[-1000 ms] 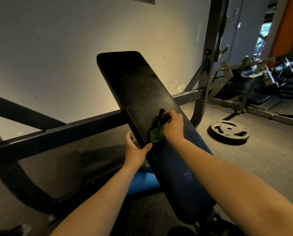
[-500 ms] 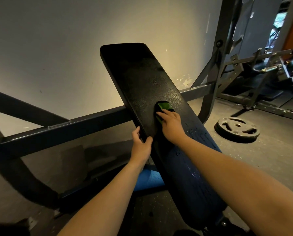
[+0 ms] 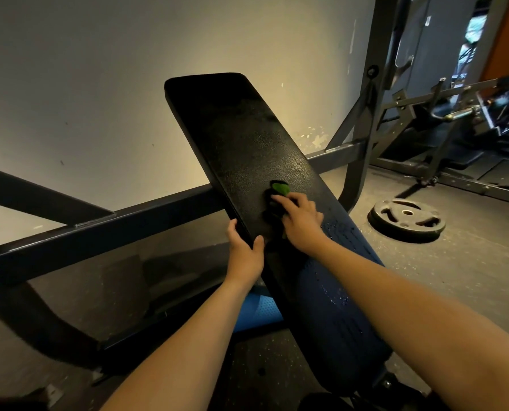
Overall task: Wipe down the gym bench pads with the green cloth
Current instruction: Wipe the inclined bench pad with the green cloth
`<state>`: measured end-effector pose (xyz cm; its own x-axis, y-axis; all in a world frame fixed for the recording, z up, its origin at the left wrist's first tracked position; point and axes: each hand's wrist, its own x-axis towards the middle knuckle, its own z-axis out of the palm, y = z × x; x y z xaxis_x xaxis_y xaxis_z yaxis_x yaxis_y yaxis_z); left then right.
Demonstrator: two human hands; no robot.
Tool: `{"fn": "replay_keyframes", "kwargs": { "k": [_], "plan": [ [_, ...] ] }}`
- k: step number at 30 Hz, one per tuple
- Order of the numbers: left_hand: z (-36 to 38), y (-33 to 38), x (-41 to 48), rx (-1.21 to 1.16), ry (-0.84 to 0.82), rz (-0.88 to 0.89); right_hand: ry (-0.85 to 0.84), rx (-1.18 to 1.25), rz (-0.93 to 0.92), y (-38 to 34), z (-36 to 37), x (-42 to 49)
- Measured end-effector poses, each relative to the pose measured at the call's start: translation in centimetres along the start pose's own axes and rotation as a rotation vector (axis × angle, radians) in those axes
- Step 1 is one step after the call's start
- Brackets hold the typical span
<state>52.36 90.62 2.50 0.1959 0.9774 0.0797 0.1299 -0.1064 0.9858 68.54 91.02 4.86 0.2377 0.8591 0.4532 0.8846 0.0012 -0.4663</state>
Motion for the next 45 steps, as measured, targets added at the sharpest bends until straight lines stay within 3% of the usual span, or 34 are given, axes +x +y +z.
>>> {"fn": "replay_keyframes", "kwargs": {
  "k": [3,8,11,13,15,18,20,22,25,28,35,42,44,45],
  "plan": [
    [0.3,0.2,-0.2,0.014,0.004,-0.007,0.056,0.048,0.133,-1.2,0.8,-0.3],
    [-0.1,0.5,0.4,0.085,-0.003,-0.032,-0.052,0.233,-0.253,-6.3,2.4,-1.3],
    [0.0,0.3,0.3,0.107,0.014,-0.022,-0.114,0.114,-0.383,-5.2,1.7,-1.1],
    [0.0,0.0,0.3,0.109,0.015,0.010,-0.066,0.004,-0.308,-3.0,1.2,-0.4],
    [0.1,0.2,0.2,0.084,0.002,0.004,0.003,-0.069,-0.106,-0.7,0.6,0.2],
    [0.4,0.4,0.0,0.195,-0.027,-0.006,0.064,-0.058,0.198,0.8,-0.2,-0.1],
    [0.6,0.4,0.0,0.255,-0.020,0.006,0.086,-0.047,0.257,-0.1,0.1,-0.1],
    [0.9,0.2,0.2,0.247,-0.025,0.022,0.078,0.007,0.126,-2.0,0.8,-0.1],
    [0.8,0.1,0.3,0.201,0.023,0.030,-0.066,0.104,-0.234,-4.6,1.9,-0.8],
    [0.4,0.2,0.3,0.338,0.025,0.135,-0.076,0.043,-0.353,-3.3,1.6,-1.1],
    [1.6,0.8,0.0,0.504,-0.013,0.144,-0.034,-0.150,-0.026,3.4,-1.3,0.1],
    [1.9,1.4,-0.7,0.599,0.054,0.133,0.017,-0.088,0.367,7.1,-2.8,-0.7],
    [1.8,1.9,-0.6,0.735,0.102,0.208,0.044,0.007,0.323,5.7,-2.3,-0.5],
    [1.7,2.2,-0.3,0.799,0.119,0.246,0.045,0.049,0.214,4.8,-1.9,-0.4]
  ]
}}
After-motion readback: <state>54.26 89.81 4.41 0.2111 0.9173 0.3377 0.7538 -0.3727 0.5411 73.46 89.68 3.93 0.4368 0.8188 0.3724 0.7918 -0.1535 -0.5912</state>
